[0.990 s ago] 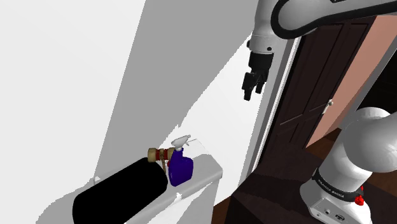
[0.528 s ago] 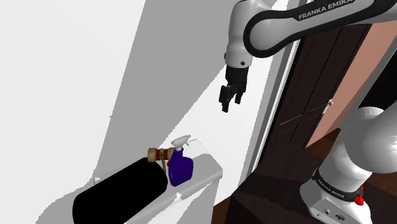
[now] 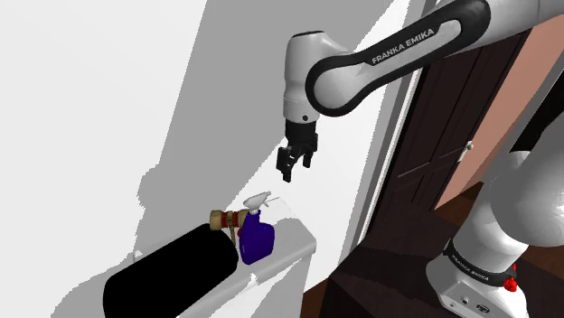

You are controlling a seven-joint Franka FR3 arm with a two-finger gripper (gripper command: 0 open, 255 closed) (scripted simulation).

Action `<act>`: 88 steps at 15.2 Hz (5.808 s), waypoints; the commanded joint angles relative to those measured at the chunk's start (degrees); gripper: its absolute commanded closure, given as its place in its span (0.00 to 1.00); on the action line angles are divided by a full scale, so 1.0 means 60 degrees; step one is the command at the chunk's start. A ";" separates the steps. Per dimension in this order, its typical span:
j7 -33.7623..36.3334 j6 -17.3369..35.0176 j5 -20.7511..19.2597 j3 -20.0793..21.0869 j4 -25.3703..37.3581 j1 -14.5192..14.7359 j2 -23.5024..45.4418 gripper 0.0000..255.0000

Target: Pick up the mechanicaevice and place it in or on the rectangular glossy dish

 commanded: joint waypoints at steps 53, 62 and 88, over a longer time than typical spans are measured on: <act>0.2241 0.0427 -0.1868 0.0790 0.3853 0.1151 0.4481 1.00; 0.2091 -0.0550 -0.1621 0.0872 0.4366 0.1087 0.3980 1.00; 0.4407 -0.2352 -0.3065 0.0969 1.0014 0.3631 0.8061 1.00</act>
